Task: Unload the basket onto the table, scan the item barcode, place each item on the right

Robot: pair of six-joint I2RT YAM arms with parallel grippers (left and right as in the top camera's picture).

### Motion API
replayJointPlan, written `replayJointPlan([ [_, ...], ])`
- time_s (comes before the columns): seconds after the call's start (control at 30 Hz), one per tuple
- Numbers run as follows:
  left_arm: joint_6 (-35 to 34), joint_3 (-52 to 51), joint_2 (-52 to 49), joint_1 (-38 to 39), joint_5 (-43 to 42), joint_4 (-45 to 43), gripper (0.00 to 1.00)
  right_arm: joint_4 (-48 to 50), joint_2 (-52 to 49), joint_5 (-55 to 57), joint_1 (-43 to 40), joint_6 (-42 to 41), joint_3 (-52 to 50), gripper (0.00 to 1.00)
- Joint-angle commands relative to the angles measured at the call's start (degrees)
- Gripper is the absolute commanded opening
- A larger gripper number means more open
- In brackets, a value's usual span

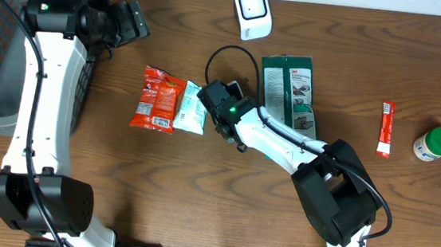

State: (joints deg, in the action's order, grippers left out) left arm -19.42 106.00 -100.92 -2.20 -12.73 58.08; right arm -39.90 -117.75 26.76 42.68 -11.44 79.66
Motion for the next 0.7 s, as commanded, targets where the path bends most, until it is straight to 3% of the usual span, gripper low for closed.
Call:
replayJointPlan([
  [0.0, 0.8, 1.4, 1.0, -0.2, 0.4, 0.1, 0.89, -1.0, 1.0, 1.9, 0.3, 2.4, -0.1, 0.41],
  [0.3, 0.8, 1.4, 1.0, -0.2, 0.4, 0.1, 0.9, -3.1, 4.7, 1.5, 0.3, 2.3, 0.1, 0.38],
  [0.67, 0.8, 1.4, 1.0, -0.2, 0.4, 0.1, 0.9, 2.0, 4.6, -3.1, 0.3, 1.6, 0.0, 0.32],
])
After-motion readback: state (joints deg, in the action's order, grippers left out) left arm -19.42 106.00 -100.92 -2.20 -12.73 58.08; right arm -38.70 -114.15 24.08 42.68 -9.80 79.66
